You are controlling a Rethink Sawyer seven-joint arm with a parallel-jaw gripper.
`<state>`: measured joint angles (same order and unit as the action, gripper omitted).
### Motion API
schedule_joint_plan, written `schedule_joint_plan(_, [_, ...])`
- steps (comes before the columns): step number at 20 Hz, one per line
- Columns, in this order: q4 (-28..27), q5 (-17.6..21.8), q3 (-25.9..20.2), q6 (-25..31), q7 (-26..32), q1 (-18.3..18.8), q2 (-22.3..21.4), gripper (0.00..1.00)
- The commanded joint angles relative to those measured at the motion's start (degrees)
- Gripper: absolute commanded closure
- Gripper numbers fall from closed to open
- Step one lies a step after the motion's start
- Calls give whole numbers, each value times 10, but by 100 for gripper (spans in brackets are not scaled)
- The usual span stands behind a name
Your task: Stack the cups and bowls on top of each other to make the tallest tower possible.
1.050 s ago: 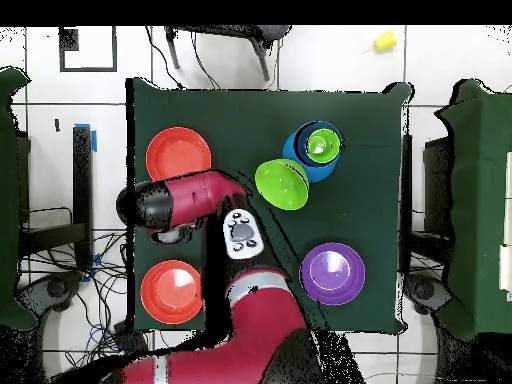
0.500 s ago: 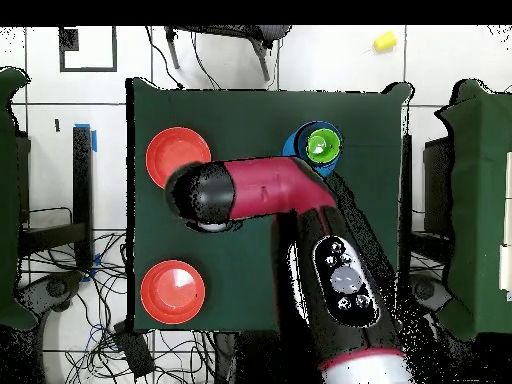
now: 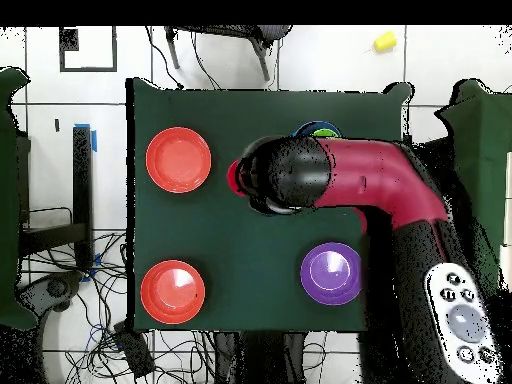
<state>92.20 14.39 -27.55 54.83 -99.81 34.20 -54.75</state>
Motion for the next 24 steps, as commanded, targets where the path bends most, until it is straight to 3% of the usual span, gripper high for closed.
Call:
schedule_joint_plan(1, [-71,56,-61,66,237,58,45,100])
schedule_joint_plan(13, [-34,90,-98,-2,283,160,100,100])
schedule_joint_plan(18, [-34,87,-118,4,274,174,109,100])
schedule_joint_plan(24, [-71,86,-129,32,254,168,114,100])
